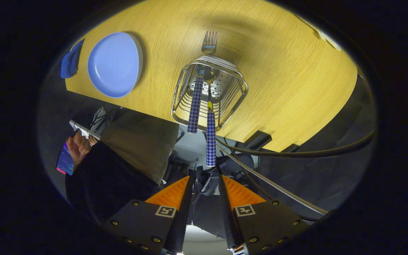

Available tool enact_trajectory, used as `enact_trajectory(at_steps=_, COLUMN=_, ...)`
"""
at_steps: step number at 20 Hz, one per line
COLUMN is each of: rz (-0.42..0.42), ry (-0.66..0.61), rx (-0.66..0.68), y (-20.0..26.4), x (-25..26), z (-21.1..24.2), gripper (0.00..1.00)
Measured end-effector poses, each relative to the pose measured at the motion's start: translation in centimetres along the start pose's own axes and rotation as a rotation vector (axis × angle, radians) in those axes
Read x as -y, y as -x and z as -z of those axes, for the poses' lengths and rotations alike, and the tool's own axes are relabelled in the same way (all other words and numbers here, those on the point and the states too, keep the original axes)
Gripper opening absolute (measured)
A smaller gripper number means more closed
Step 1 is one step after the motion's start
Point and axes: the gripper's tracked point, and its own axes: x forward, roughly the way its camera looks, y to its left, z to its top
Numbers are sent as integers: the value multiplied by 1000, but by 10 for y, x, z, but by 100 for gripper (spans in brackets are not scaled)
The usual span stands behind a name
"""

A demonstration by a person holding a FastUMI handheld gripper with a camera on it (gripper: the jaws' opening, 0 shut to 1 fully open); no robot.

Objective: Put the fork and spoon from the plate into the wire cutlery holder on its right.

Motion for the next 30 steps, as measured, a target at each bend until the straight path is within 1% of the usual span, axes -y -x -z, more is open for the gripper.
enact_trajectory(at_steps=3, rz=-35, ry=-4, rx=67, y=-3, x=-4, z=16, gripper=45)
enact_trajectory(at_steps=5, rz=-54, ry=-12, rx=137, y=-7, x=-7, z=31, gripper=45)
enact_trajectory(at_steps=8, rz=-111, ry=-34, rx=295, y=-13, x=-22, z=47, gripper=46)
enact_trajectory(at_steps=11, rz=-158, ry=-49, rx=497, y=-16, x=-44, z=35, gripper=46)
enact_trajectory(at_steps=12, rz=-178, ry=-57, rx=584, y=-12, x=-52, z=28, gripper=47)
enact_trajectory(at_steps=14, rz=-184, ry=-88, rx=827, y=12, x=-63, z=1, gripper=51)
enact_trajectory(at_steps=16, rz=-180, ry=-128, rx=1139, y=51, x=-73, z=-26, gripper=51)
enact_trajectory(at_steps=18, rz=-198, ry=-176, rx=1462, y=105, x=-86, z=-38, gripper=51)
enact_trajectory(at_steps=20, rz=-160, ry=-205, rx=1717, y=144, x=-96, z=-28, gripper=52)
enact_trajectory(at_steps=22, rz=-64, ry=-213, rx=1922, y=179, x=-98, z=0, gripper=79)
enact_trajectory(at_steps=24, rz=35, ry=-224, rx=2107, y=214, x=-110, z=22, gripper=80)
enact_trajectory(at_steps=25, rz=95, ry=-231, rx=2205, y=228, x=-115, z=44, gripper=92)
enact_trajectory(at_steps=26, rz=175, ry=-228, rx=2298, y=243, x=-122, z=63, gripper=99)
enact_trajectory(at_steps=28, rz=334, ry=-222, rx=2429, y=261, x=-140, z=97, gripper=99)
enact_trajectory(at_steps=29, rz=388, ry=-229, rx=2467, y=266, x=-149, z=107, gripper=99)
enact_trajectory(at_steps=30, rz=414, ry=-218, rx=2478, y=270, x=-161, z=113, gripper=98)
